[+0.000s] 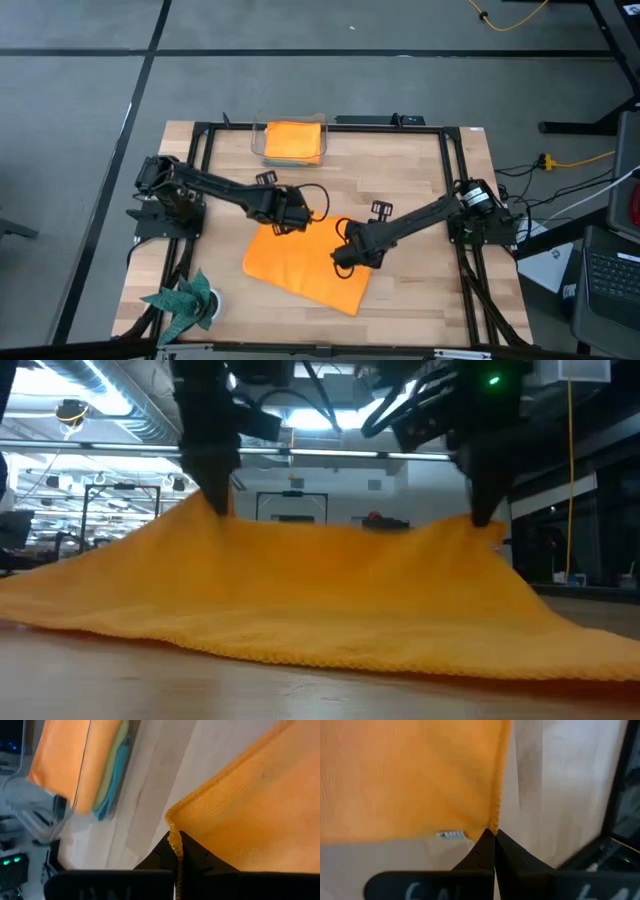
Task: Fold microfiber towels
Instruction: Fold the orange microfiber cloth
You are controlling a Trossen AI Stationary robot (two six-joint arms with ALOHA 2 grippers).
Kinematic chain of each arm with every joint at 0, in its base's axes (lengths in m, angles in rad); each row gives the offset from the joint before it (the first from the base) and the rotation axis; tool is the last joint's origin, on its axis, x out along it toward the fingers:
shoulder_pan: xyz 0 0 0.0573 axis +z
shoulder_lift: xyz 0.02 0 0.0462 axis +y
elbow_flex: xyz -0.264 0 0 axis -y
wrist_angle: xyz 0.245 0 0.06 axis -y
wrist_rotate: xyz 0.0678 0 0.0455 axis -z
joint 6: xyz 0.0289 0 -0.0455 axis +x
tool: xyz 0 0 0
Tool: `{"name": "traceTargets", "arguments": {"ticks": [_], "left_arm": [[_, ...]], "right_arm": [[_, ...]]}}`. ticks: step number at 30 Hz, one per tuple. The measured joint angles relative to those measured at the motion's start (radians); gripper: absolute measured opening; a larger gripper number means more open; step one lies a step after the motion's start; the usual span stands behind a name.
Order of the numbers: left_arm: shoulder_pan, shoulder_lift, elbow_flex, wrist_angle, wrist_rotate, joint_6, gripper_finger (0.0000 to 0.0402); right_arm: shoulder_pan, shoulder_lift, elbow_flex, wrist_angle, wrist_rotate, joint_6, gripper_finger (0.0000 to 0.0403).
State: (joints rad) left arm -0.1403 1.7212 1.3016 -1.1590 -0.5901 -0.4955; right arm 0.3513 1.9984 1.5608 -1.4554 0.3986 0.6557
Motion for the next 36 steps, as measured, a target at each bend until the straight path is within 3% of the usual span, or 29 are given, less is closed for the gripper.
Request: {"name": "traceTargets", "arguments": {"ticks": [7, 14, 19, 28, 36], "left_arm": [[0.124, 0.0, -0.006, 0.054, 0.001, 0.185, 0.0], [0.183, 0.0, -0.006, 0.013, 0.074, 0.191, 0.0], [0.144, -0.005, -0.007, -0.057, 0.121, 0.172, 0.0], [0.013, -0.049, -0.006, -0.224, 0.119, 0.061, 0.0], [-0.142, -0.052, -0.031, -0.214, 0.246, 0.036, 0.0]], "right_arm": [[-0.073, 0.0, 0.0, 0.066, 0.052, -0.079, 0.0], [-0.071, 0.0, 0.0, 0.091, 0.035, -0.026, 0.0], [-0.007, 0.0, 0.0, 0.175, -0.038, 0.008, 0.0], [0.116, -0.001, 0.0, 0.455, -0.13, 0.05, 0.0], [0.183, 0.016, 0.0, 0.632, -0.134, 0.128, 0.0]]}}
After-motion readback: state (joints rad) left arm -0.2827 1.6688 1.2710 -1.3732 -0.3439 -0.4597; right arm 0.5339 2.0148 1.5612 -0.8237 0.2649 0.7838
